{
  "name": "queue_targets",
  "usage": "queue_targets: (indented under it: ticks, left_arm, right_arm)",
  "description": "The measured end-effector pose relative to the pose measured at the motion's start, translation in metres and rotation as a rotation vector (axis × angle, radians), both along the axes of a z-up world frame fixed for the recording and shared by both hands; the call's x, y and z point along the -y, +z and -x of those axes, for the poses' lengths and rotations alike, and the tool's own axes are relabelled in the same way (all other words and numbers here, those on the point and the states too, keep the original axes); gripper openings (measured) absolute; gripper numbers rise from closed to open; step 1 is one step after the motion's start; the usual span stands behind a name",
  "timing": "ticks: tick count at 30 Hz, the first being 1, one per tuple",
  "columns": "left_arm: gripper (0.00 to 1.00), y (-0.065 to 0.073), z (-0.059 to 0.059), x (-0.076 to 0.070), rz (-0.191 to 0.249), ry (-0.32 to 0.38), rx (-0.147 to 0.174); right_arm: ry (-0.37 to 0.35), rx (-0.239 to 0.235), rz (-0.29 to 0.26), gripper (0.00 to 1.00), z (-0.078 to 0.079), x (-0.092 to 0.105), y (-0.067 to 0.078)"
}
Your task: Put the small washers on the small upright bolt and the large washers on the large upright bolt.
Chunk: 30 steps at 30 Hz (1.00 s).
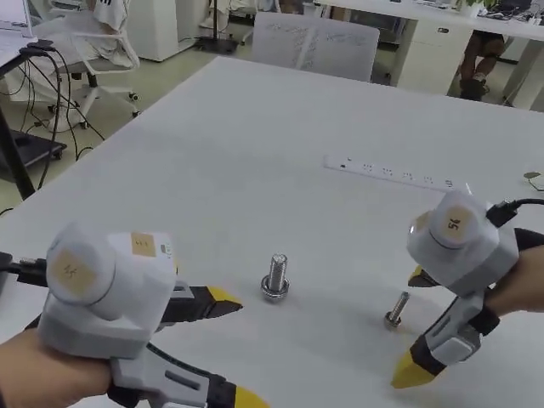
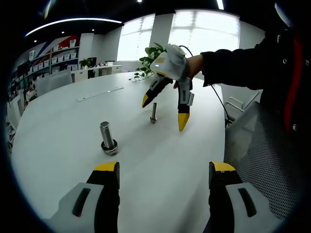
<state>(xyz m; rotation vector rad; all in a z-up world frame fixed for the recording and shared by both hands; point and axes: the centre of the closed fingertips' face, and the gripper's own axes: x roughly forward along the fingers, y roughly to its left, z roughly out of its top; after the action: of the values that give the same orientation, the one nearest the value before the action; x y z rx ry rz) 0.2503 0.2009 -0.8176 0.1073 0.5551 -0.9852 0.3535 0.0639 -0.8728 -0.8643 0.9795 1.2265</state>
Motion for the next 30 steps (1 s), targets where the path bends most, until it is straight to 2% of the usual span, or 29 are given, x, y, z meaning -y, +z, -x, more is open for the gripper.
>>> queue_targets:
  ticks: [7, 10, 13, 27, 30]
  left_arm:
    - [0.75, 0.000, -0.001, 0.000, 0.002, 0.001, -0.001]
    - [0.75, 0.001, 0.000, 0.001, 0.002, -0.001, 0.000]
    - [0.75, 0.002, -0.001, 0.002, 0.004, -0.003, 0.002]
    - [0.75, 0.014, -0.003, 0.005, 0.012, -0.010, 0.026]
    - [0.75, 0.016, -0.003, 0.005, 0.016, -0.006, 0.030]
  right_arm:
    - [-0.034, 0.019, -0.044, 1.00, 0.004, 0.002, 0.006]
    - [-0.049, 0.045, -0.072, 1.00, 0.003, 0.002, 0.011]
    - [-0.084, 0.063, -0.126, 1.00, 0.004, -0.001, 0.021]
    - [-0.147, 0.139, -0.210, 1.00, 0.028, 0.006, 0.053]
    - [-0.175, 0.153, -0.244, 1.00, 0.034, 0.007, 0.059]
